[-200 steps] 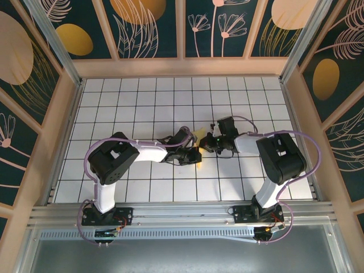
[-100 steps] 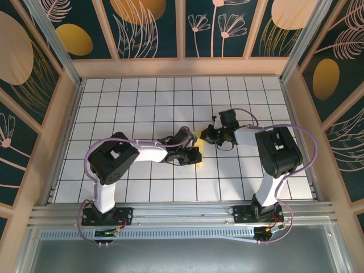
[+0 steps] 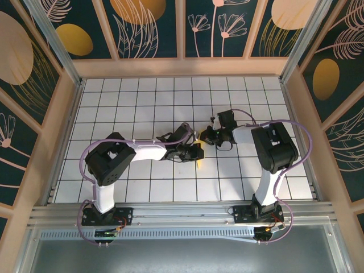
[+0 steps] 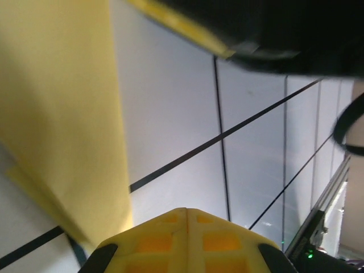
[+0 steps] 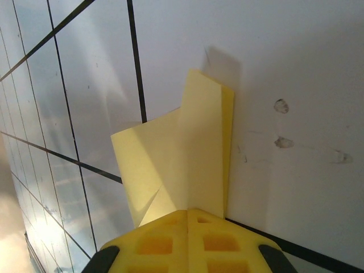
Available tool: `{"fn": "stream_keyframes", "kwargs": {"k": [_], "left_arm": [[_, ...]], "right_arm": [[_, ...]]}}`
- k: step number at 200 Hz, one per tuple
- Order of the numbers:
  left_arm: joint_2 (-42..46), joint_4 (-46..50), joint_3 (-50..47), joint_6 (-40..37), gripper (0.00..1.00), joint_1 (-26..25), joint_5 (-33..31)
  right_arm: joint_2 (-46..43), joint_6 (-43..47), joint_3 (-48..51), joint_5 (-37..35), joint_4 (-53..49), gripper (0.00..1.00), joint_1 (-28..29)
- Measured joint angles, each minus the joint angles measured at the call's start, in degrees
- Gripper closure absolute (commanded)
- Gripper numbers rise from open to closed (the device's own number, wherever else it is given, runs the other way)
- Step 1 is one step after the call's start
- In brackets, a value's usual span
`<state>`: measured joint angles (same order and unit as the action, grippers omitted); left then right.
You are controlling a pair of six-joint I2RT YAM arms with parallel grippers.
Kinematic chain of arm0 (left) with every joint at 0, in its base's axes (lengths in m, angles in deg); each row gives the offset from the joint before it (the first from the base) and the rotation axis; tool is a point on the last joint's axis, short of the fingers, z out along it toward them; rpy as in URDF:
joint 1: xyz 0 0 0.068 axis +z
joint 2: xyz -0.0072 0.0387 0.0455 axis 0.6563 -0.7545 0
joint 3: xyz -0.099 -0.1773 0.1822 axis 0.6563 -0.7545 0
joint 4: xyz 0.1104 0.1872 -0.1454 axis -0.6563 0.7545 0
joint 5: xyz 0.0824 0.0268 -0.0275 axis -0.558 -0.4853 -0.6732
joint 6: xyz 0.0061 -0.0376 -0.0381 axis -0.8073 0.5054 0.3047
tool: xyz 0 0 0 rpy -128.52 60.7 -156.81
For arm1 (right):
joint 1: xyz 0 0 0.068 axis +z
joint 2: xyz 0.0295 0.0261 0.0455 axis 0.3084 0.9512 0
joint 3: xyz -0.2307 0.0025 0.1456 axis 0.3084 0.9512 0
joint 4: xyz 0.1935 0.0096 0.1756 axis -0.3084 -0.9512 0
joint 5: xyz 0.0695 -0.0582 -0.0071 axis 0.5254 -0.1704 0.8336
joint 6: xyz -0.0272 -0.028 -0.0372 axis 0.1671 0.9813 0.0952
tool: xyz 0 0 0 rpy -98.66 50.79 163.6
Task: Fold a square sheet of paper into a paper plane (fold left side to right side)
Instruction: Fold the wing for the fifth time at the center of the table.
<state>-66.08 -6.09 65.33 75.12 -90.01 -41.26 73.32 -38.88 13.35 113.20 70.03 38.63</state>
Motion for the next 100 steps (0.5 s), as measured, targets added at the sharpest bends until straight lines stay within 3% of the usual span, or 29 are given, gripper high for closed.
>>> {"fn": "stream_keyframes", "kwargs": {"k": [100], "left_arm": [[-4.5,-0.6,1.9,-0.7,1.0,1.5,0.6]], "right_arm": [[0.0,0.0,0.7,0.4,1.4,1.0,-0.1]]}}
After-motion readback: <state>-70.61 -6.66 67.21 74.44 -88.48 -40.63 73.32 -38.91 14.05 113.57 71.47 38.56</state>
